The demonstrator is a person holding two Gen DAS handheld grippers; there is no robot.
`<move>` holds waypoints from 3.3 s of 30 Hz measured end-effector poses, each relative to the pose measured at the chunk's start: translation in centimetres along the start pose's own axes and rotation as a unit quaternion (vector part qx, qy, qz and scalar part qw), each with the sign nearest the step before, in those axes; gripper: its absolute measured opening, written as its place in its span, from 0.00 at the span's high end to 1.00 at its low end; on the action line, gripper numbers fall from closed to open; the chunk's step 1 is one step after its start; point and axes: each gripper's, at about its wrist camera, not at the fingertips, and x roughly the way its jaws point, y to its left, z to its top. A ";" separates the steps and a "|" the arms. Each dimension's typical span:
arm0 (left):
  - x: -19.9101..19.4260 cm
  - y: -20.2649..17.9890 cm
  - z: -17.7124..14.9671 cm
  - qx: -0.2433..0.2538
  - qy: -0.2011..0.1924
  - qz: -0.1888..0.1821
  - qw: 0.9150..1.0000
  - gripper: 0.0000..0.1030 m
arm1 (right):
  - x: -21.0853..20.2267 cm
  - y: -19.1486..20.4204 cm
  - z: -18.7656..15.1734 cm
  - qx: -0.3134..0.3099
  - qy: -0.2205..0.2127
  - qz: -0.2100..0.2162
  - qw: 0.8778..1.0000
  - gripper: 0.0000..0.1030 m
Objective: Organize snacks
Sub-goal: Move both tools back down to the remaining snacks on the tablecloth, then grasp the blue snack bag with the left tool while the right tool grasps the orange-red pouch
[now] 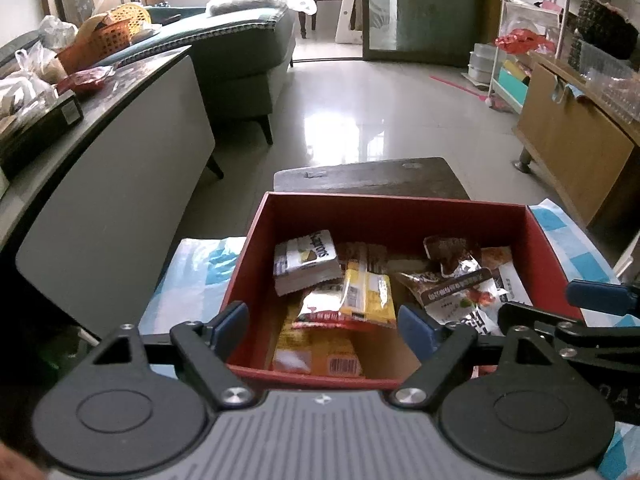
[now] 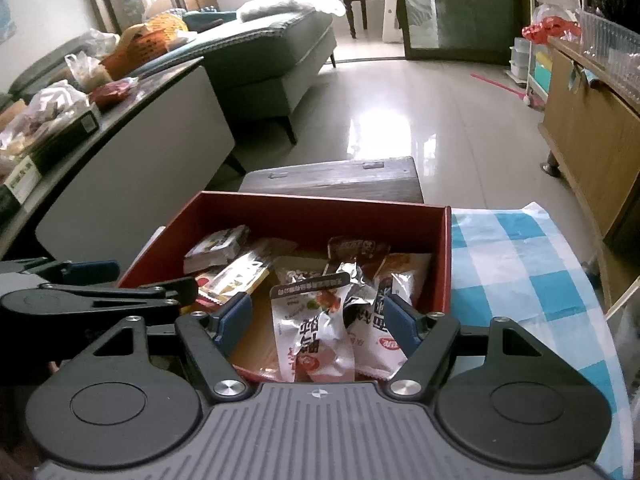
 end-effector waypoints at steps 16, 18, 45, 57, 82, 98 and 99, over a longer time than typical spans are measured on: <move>-3.4 1.2 -4.4 -0.001 0.018 -0.015 1.000 0.24 | -3.7 1.6 -3.8 -0.023 0.012 0.005 1.000 0.17; -3.3 1.4 -5.2 -0.004 0.029 -0.015 0.999 0.24 | -3.8 1.7 -4.4 -0.024 0.020 0.004 1.000 0.17; -3.4 3.1 -9.3 -0.001 0.069 -0.001 0.998 0.24 | -1.9 2.9 -9.9 -0.049 0.114 0.002 0.992 0.16; -3.0 4.0 -9.3 -0.009 0.079 -0.014 0.997 0.24 | 1.0 3.2 -10.1 -0.046 0.144 -0.004 0.989 0.16; 4.4 -1.2 -8.0 -0.028 0.107 -0.017 0.994 0.16 | -1.9 2.4 -12.1 -0.103 0.168 0.012 0.980 0.27; -1.9 2.6 -13.3 -0.047 0.136 -0.047 0.988 0.41 | -2.3 2.4 -11.8 -0.102 0.160 0.023 0.982 0.27; -2.4 2.9 -13.6 -0.052 0.137 -0.046 0.988 0.40 | -2.5 2.4 -11.8 -0.101 0.158 0.023 0.982 0.27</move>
